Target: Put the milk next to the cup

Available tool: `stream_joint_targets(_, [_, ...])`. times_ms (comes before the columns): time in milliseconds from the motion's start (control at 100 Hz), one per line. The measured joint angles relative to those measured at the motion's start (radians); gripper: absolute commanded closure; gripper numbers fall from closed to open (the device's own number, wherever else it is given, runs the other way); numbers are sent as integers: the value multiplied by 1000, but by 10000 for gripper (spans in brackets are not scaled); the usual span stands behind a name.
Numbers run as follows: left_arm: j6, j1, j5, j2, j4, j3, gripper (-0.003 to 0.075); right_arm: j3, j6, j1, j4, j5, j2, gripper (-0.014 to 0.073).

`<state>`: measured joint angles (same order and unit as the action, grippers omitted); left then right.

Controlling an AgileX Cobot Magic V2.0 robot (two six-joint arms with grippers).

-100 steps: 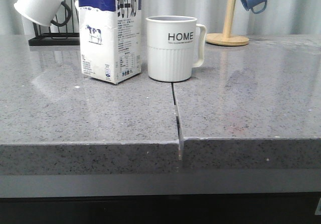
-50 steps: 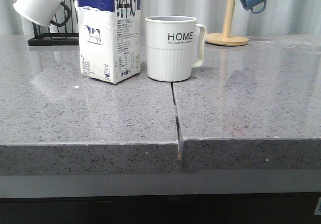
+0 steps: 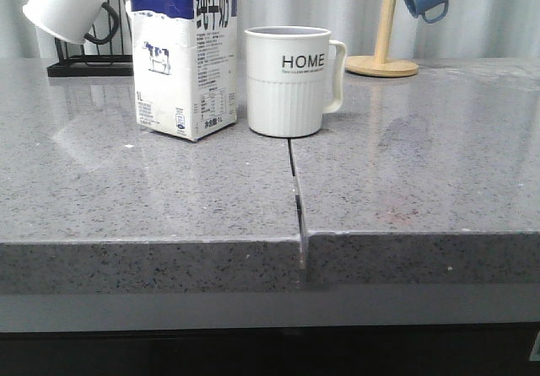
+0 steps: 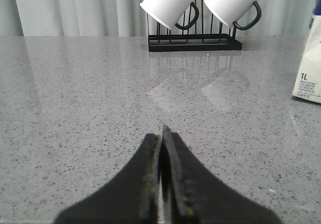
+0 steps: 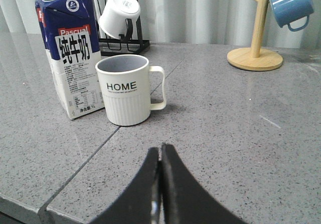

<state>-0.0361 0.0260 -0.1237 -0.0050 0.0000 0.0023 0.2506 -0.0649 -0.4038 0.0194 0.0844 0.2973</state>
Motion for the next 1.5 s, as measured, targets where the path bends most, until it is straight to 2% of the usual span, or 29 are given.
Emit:
stream_joint_targets(930, [0,0,0,0,0,0,741,-6,0,4,0,-17,0,662])
stream_joint_targets(1020, [0,0,0,0,0,0,741,-22,0,50,0,-67,0,662])
stream_joint_targets(1170, [0,0,0,0,0,0,741,-96,0,198,0,-153,-5,662])
stream_joint_targets(1350, [0,0,0,0,0,0,741,-203,0,351,0,-161,-85,662])
stream_joint_targets(1500, [0,0,0,0,0,0,741,-269,0,408,0,-150,-206,662])
